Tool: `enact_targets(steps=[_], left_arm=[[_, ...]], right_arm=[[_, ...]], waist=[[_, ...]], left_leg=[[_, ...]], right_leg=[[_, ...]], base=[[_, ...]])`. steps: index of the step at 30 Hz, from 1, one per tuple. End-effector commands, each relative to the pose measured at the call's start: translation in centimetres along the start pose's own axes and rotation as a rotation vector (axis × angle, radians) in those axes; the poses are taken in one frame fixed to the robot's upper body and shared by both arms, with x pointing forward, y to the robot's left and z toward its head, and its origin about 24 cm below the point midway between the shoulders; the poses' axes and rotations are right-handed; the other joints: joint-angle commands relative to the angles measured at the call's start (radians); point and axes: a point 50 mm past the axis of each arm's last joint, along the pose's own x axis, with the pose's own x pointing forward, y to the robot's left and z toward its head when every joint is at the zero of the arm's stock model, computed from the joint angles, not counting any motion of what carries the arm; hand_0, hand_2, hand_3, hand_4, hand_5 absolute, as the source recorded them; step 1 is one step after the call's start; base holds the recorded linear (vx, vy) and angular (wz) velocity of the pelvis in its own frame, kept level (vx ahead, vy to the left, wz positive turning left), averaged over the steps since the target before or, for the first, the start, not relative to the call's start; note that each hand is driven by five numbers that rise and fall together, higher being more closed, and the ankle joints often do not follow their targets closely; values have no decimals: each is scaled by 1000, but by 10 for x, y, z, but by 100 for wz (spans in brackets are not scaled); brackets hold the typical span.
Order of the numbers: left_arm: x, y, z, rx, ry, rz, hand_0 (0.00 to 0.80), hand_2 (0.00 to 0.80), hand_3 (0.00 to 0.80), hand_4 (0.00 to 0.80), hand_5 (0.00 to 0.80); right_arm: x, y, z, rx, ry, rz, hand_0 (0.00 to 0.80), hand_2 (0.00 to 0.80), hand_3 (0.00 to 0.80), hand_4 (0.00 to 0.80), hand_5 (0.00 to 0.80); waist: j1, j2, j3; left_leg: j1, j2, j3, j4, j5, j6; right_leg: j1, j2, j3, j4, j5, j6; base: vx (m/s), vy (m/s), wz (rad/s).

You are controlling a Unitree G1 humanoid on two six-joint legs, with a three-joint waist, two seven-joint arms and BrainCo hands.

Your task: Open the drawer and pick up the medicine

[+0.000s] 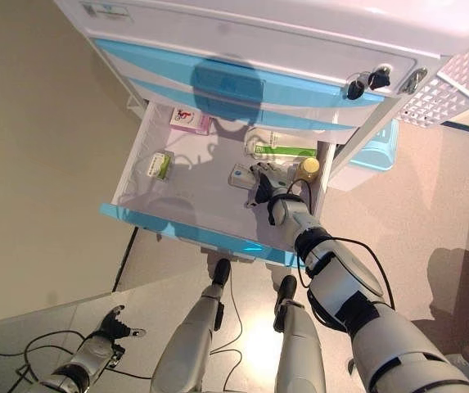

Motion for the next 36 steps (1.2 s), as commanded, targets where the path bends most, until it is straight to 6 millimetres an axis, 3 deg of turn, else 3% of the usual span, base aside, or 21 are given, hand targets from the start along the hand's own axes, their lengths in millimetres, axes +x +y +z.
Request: enact_targets(steps=[1, 8, 9, 10, 36], left_arm=[[2, 12, -4, 9, 22, 51, 0, 0, 0, 0, 0], [1, 10, -3, 7, 15, 44, 0, 0, 0, 0, 0], [1, 10, -3, 7, 15, 44, 0, 0, 0, 0, 0], [1, 10, -4, 9, 19, 45, 0, 0, 0, 0, 0], [1, 8, -6, 2, 25, 38, 0, 0, 0, 0, 0]], right_arm=[[-6, 17, -12, -37, 47, 81, 0, 0, 0, 0, 0], [-7, 20, -14, -57, 55, 89, 0, 0, 0, 0, 0], [-7, 20, -14, -57, 55, 89, 502, 502, 502, 502, 502], [-8, 22, -14, -59, 54, 93, 800, 800, 800, 800, 800], [-9, 24, -15, -52, 51, 98, 800, 800, 800, 800, 800]], waist=[[11, -10, 61], [8, -7, 58], [8, -7, 58], [8, -7, 56], [4, -6, 55]], left_leg=[[-23, -86, 26, 68, -68, 85], [-23, -87, 26, 63, -66, 85], [-23, -87, 26, 63, -66, 85], [-23, -87, 25, 61, -66, 85], [-17, -84, 30, 48, -61, 85]], right_leg=[[39, -9, 38, -106, 98, 65], [35, -9, 42, -110, 101, 65], [35, -9, 42, -110, 101, 65], [35, -9, 43, -110, 100, 64], [36, -9, 42, -114, 104, 66]], base=[[0, 0, 0], [0, 0, 0], [0, 0, 0], [0, 0, 0], [0, 0, 0]])
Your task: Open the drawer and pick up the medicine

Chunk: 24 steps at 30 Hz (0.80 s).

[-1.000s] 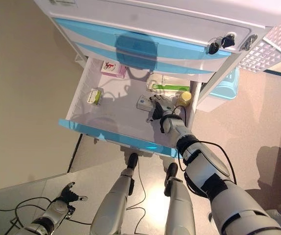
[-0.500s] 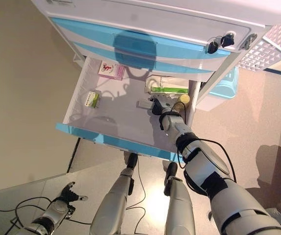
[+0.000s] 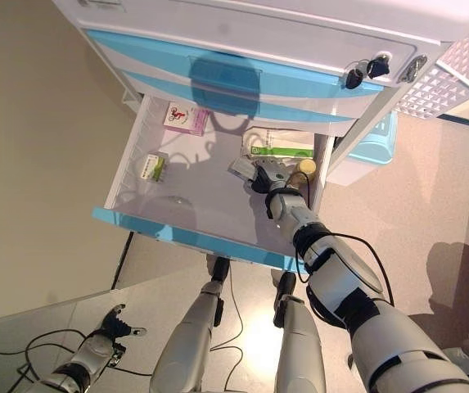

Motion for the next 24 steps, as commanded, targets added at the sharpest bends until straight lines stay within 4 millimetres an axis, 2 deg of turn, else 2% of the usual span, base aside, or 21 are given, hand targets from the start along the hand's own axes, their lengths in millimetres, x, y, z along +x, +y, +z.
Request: enact_targets(steps=[1, 8, 24], left_arm=[[1, 8, -6, -2, 26, 38, 0, 0, 0, 0, 0], [-1, 2, -7, -13, 33, 25, 0, 0, 0, 0, 0], [-5, -3, -24, -93, 89, 17, 0, 0, 0, 0, 0]], right_arm=[[-14, 32, -19, -2, 60, 137, 800, 800, 800, 800, 800], [-18, 36, -9, 53, -5, 134, 800, 800, 800, 800, 800], [-40, 48, -12, 144, -88, 167, 800, 800, 800, 800, 800]], waist=[[11, -7, 53], [-4, -23, 38], [-48, -65, -71]], left_leg=[[-3, -84, 33, 38, -60, 81], [34, -75, 39, 15, -61, 78], [225, -43, 64, -99, -56, 69]], right_leg=[[51, -10, 41, -125, 105, 68], [82, -5, 46, -147, 112, 71], [273, 9, 58, -289, 141, 87]], base=[[0, 0, 0], [5, 1, -1], [43, 2, -11]])
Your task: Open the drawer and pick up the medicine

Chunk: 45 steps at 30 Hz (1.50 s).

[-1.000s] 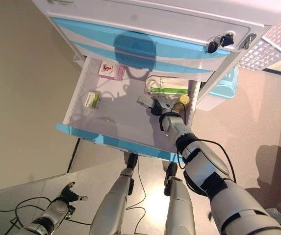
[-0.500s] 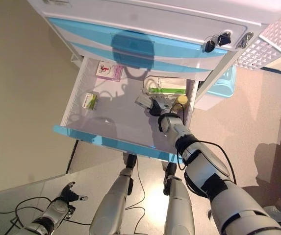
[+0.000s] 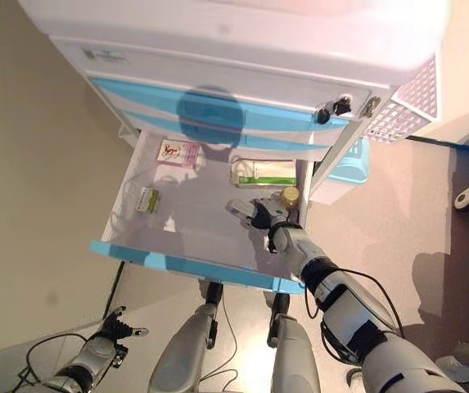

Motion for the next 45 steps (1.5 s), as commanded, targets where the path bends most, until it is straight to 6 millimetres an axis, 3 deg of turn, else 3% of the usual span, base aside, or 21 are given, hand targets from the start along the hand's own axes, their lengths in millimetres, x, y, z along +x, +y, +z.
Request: enact_targets(steps=[1, 12, 21, 30, 45], left_arm=[[-3, 4, -22, -24, 72, 22, 0, 0, 0, 0, 0], [-11, 2, -50, -23, 161, 9, 0, 0, 0, 0, 0], [-21, -7, -73, -4, 228, -28, 0, 0, 0, 0, 0], [-27, -12, -87, 5, 268, -49, 0, 0, 0, 0, 0], [-36, -14, -106, -20, 331, -49, 0, 0, 0, 0, 0]], right_arm=[[0, -16, 8, 22, -72, -45, 800, 800, 800, 800, 800], [-18, -15, 1, 70, -127, -44, 800, 800, 800, 800, 800], [-38, -15, -20, 122, -106, -61, 800, 800, 800, 800, 800], [-57, -25, -29, 167, -127, -107, 800, 800, 800, 800, 800], [-109, -52, -37, 302, -207, -253, 800, 800, 800, 800, 800]], waist=[[-24, -19, -46], [-49, -31, -145], [-57, -29, -221], [-60, -25, -273], [-76, -26, -309]], left_leg=[[-7, -59, 4, 26, -61, 50], [138, -29, 25, -80, -53, 43], [229, -15, 38, -146, -48, 41], [270, -8, 42, -175, -43, 36], [315, 3, 46, -180, -60, 31]], right_leg=[[57, -11, 11, -131, 99, 57], [189, 14, 15, -229, 104, 64], [272, 24, 12, -284, 106, 69], [312, 23, 0, -309, 106, 72], [357, 31, -8, -316, 88, 68]], base=[[58, -9, -5], [70, -12, -8], [70, -10, -8], [31, 1, 2], [27, -9, 0]])
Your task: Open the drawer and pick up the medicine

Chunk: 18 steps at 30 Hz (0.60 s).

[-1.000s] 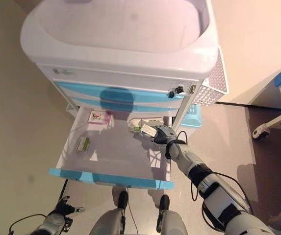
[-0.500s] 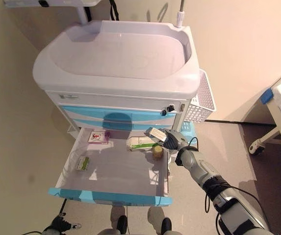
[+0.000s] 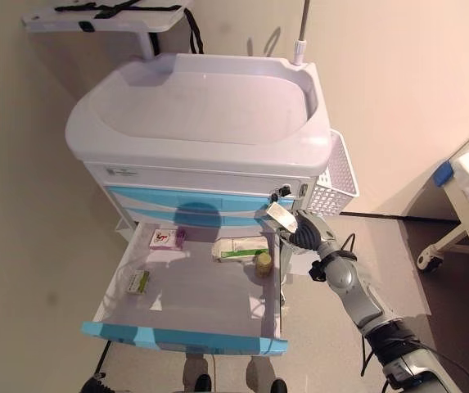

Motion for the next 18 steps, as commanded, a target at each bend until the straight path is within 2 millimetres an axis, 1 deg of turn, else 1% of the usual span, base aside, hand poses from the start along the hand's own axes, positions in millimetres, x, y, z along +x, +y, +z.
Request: enact_targets(steps=[1, 4, 6, 10, 18], left_arm=[[3, 15, -2, 44, 31, 41, 0, 0, 0, 0, 0], [3, 15, -5, 39, 35, 40, 0, 0, 0, 0, 0], [3, 15, -5, 36, 37, 40, 0, 0, 0, 0, 0], [2, 15, -7, 28, 42, 48, 0, 0, 0, 0, 0], [1, 12, -9, 34, 46, 45, 0, 0, 0, 0, 0]], right_arm=[[-5, -18, 20, 57, -126, -76, 800, 800, 800, 800, 800], [-13, -26, 23, 80, -149, -101, 800, 800, 800, 800, 800], [-15, -27, 24, 87, -151, -108, 800, 800, 800, 800, 800], [-23, -38, 29, 123, -181, -167, 800, 800, 800, 800, 800], [-24, -51, 38, 145, -231, -237, 800, 800, 800, 800, 800]], waist=[[-5, -40, -38], [-10, -38, -40], [-11, -38, -40], [-18, -36, -35], [-16, -36, -35]], left_leg=[[-40, -42, -8, 55, -61, 30], [-35, -39, -8, 57, -66, 29], [-34, -38, -7, 58, -67, 29], [-31, -36, -6, 63, -69, 28], [-29, -35, -5, 63, -71, 29]], right_leg=[[-47, -22, -13, 63, -16, 59], [-42, -21, -11, 64, -21, 58], [-41, -20, -11, 64, -22, 58], [-37, -19, -9, 66, -27, 56], [-34, -18, -9, 64, -29, 54]], base=[[32, -13, 0], [0, 0, 0], [0, 0, 0], [0, 0, 0], [0, 0, 0]])
